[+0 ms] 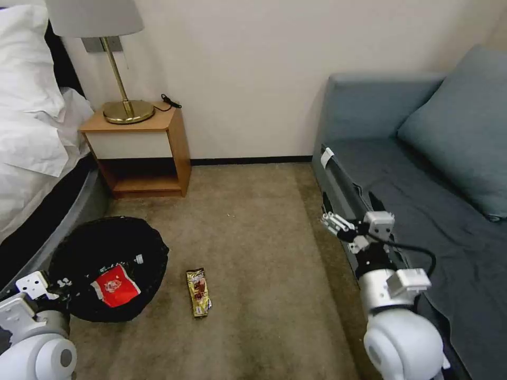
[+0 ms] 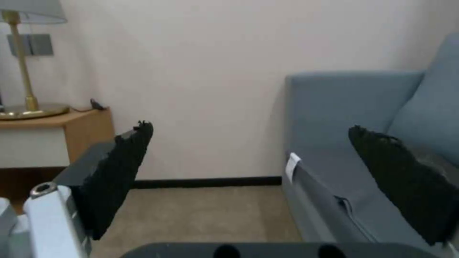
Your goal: Pick up the trash bin, then pick up the garbage on the floor and place it into the trash bin.
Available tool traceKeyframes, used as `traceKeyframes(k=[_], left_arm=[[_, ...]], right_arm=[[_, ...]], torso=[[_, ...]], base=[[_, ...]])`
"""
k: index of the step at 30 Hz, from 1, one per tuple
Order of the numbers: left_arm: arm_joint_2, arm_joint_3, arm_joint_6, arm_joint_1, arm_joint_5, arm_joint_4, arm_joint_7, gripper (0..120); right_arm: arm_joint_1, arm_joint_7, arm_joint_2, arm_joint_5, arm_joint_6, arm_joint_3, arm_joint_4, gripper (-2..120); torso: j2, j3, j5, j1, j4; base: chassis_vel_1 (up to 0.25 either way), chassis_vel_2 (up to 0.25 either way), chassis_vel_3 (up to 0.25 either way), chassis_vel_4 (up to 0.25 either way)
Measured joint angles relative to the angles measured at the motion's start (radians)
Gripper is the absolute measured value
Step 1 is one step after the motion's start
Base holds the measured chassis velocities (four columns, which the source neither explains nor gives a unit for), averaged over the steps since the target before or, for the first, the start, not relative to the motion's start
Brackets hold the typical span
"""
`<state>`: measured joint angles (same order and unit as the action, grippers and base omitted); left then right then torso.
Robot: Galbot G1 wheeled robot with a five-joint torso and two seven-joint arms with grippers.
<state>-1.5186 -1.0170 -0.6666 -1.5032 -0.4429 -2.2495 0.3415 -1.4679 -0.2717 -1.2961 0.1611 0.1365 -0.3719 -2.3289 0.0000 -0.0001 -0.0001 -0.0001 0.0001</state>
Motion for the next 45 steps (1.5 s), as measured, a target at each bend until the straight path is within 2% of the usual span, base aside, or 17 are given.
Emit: traceKeyframes(k=[13, 24, 28, 30, 31, 34, 35, 38, 39, 43, 45], left_arm=[[-0.001, -0.012, 0.0, -0.001, -0.001, -0.005, 0.0, 2], [-0.006, -0.015, 0.0, -0.001, -0.002, -0.008, 0.001, 2], [-0.005, -0.014, 0.0, 0.002, -0.001, -0.007, 0.001, 2], [-0.004, -0.014, -0.001, 0.002, -0.001, -0.006, 0.001, 2], [-0.004, -0.014, -0.001, 0.002, -0.001, -0.006, 0.001, 2], [-0.003, -0.014, -0.003, 0.0, -0.001, -0.012, 0.002, 2], [-0.003, -0.014, -0.003, 0.0, -0.001, -0.012, 0.002, 2], [-0.009, -0.016, -0.003, -0.009, 0.002, -0.023, 0.003, 2], [-0.009, -0.016, -0.003, -0.009, 0.002, -0.023, 0.003, 2], [-0.021, -0.016, -0.003, -0.018, 0.011, -0.035, 0.004, 2], [-0.023, -0.016, -0.003, -0.019, 0.013, -0.036, 0.004, 2]], right_arm=[[0.024, 0.021, 0.015, 0.021, -0.032, 0.048, 0.043, 100], [0.048, 0.019, 0.019, 0.036, -0.032, 0.09, 0.064, 100], [0.077, 0.016, 0.029, 0.099, -0.027, 0.11, 0.073, 100], [0.129, 0.016, 0.048, 0.192, -0.013, 0.13, 0.094, 100], [0.129, 0.016, 0.048, 0.192, -0.013, 0.13, 0.094, 100], [0.332, -0.036, 0.093, 0.408, 0.086, 0.21, 0.172, 100], [0.332, -0.036, 0.093, 0.408, 0.086, 0.21, 0.172, 100], [0.582, -0.16, 0.101, 0.691, 0.206, 0.378, 0.315, 100], [0.582, -0.16, 0.101, 0.691, 0.206, 0.378, 0.315, 100], [0.822, -0.246, 0.059, 0.882, 0.296, 0.59, 0.504, 100], [0.849, -0.256, 0.051, 0.901, 0.304, 0.623, 0.536, 100]], torso=[[0.0, 0.0, 0.0, 0.0, 0.0], [0.0, 0.0, 0.0001, 0.0, -0.0001], [0.0, 0.0, 0.0002, 0.0, -0.0002], [0.0, 0.0, 0.0001, 0.0, -0.0004], [0.0, 0.0, 0.0001, 0.0, -0.0004], [0.0, 0.0, 0.0002, 0.0, -0.0004], [0.0, 0.0, 0.0002, 0.0, -0.0004], [0.0, 0.0, 0.0001, 0.0, 0.0003], [0.0, 0.0, 0.0001, 0.0, 0.0003], [0.0, 0.0, -0.0002, 0.0, 0.0004], [0.0, 0.0, 0.0, 0.0, 0.0004]], base=[[-0.004, 0.003, 0.007, -0.004], [-0.154, 0.149, 0.15, -0.147], [-0.125, 0.114, 0.097, -0.106], [-0.02, 0.03, 0.028, -0.011], [0.0, 0.0, 0.0, 0.0], [0.0, 0.0, 0.0, 0.0], [0.0, 0.0, 0.0, 0.0], [0.0, 0.0, 0.0, 0.0], [0.0, 0.0, 0.0, 0.0], [0.0, 0.0, 0.0, 0.0], [0.0, 0.0, 0.0, 0.0]])
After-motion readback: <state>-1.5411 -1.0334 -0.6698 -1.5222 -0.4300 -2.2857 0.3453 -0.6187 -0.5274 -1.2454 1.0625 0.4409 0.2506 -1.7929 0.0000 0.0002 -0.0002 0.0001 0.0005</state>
